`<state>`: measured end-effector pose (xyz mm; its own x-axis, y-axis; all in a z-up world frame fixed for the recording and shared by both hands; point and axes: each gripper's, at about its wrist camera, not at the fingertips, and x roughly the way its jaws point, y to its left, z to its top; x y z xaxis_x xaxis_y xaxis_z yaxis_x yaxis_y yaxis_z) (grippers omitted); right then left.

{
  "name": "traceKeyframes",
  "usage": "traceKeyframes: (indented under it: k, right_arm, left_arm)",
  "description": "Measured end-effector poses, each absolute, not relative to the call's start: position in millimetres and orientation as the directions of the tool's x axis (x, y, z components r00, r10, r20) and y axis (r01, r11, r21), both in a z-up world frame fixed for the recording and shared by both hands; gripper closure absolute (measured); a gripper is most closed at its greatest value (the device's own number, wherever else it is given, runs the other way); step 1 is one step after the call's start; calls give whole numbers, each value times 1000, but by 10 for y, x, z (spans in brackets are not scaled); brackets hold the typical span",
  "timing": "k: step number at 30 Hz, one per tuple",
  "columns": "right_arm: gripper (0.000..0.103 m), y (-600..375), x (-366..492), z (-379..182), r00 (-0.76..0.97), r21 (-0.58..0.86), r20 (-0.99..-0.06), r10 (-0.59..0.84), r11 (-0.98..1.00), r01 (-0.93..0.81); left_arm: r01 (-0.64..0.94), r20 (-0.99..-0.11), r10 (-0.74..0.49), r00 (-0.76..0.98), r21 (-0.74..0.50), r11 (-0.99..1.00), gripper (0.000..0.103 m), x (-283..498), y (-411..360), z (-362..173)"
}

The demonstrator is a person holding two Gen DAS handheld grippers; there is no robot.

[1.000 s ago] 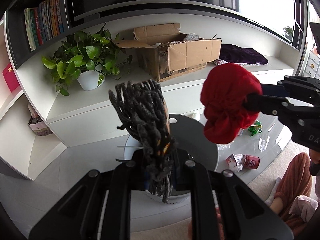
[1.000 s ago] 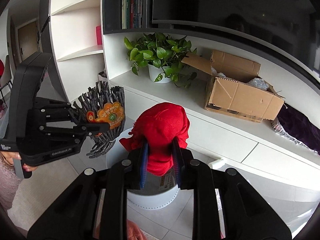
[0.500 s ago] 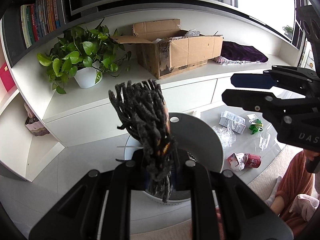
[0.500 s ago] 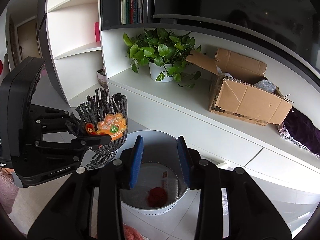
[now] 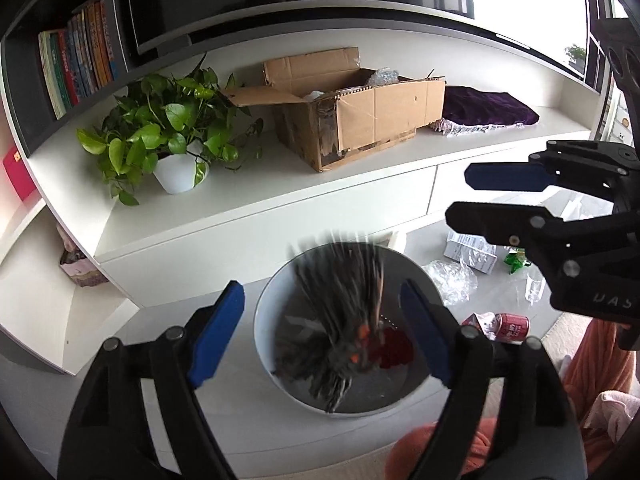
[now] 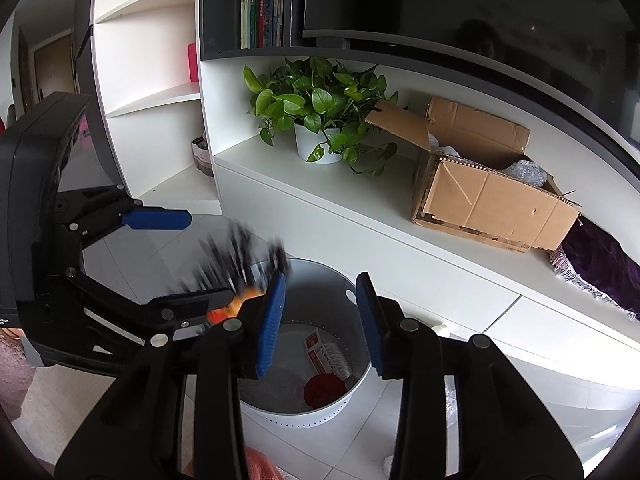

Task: Collect trash
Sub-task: 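Carry the brush and red cloth to the bin and release them inside, then move both open tools back toward the red can and plastic wrapper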

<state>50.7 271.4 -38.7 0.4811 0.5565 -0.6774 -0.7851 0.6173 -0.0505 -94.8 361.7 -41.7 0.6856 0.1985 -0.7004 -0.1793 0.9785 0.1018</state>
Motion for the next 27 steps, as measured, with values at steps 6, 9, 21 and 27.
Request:
traceKeyframes:
  k: [6, 9, 21, 27]
  right_arm:
    - [67, 2596, 496, -351, 490, -50, -674, 553, 628, -777]
    - [64, 2469, 490, -318, 499, -46, -669, 550, 639, -768]
    - [39, 1386, 434, -275, 581, -74, -675, 454, 742, -666]
    - [39, 689, 456, -444, 610, -70, -694, 383, 807, -586]
  left_arm:
    - [-179, -689, 220, 691, 133, 975, 23, -952, 3535, -298]
    - [-169, -680, 220, 699, 143, 975, 23, -961, 3433, -237]
    - [-104, -656, 164, 736, 130, 986, 23, -893, 2606, -244]
    - [-44, -681, 110, 724, 113, 993, 23, -740, 2092, -528]
